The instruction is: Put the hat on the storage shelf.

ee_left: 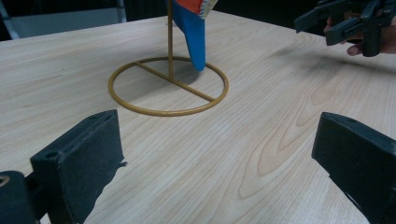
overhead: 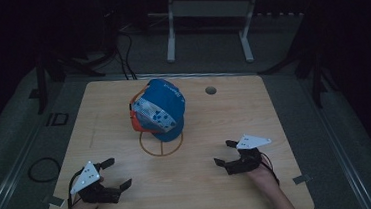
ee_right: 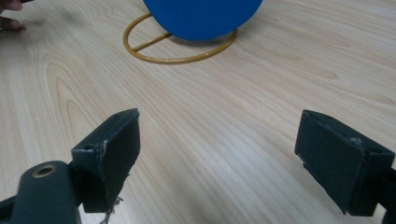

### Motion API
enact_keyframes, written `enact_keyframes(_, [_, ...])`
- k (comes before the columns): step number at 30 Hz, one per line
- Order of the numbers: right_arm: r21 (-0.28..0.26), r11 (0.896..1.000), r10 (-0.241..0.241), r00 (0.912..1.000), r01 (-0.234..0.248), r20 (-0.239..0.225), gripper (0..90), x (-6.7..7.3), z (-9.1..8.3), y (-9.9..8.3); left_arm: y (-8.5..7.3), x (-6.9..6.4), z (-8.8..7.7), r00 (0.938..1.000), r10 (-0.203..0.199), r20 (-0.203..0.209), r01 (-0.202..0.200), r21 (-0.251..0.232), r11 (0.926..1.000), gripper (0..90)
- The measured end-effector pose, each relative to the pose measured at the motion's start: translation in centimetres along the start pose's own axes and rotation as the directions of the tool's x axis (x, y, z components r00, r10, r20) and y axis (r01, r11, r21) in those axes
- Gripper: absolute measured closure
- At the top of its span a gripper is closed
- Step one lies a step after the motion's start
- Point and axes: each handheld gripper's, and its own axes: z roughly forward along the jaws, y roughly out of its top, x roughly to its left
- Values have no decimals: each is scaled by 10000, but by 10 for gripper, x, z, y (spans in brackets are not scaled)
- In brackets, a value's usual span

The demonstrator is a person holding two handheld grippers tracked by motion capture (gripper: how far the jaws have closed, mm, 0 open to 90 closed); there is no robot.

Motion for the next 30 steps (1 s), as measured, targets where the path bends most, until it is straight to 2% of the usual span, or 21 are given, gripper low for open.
enact_keyframes(10, [279, 9995, 168, 9993, -178, 341, 141, -7, -13, -18, 0, -1, 0, 10000, 25, -9, -25, 41, 10000, 22])
enact_keyframes(16, [336, 9985, 422, 9974, -442, 580, 141, -11, -26, -30, 0, -1, 0, 10000, 62, -36, -62, 67, 10000, 21])
enact_keyframes(21, [260, 9977, 605, 9935, -632, 963, 141, -18, -37, -40, -1, -2, 0, 9999, 156, -72, -154, 154, 9998, 22])
enact_keyframes(25, [271, 9979, 542, 9897, -582, 1328, 141, -23, -45, -44, -1, -3, 0, 9998, 179, -115, -176, 190, 9997, 21])
enact_keyframes(30, [270, 9977, 565, 9832, -621, 1734, 141, -31, -53, -51, -1, -2, -2, 9985, 243, -490, -242, 27, 9997, 22])
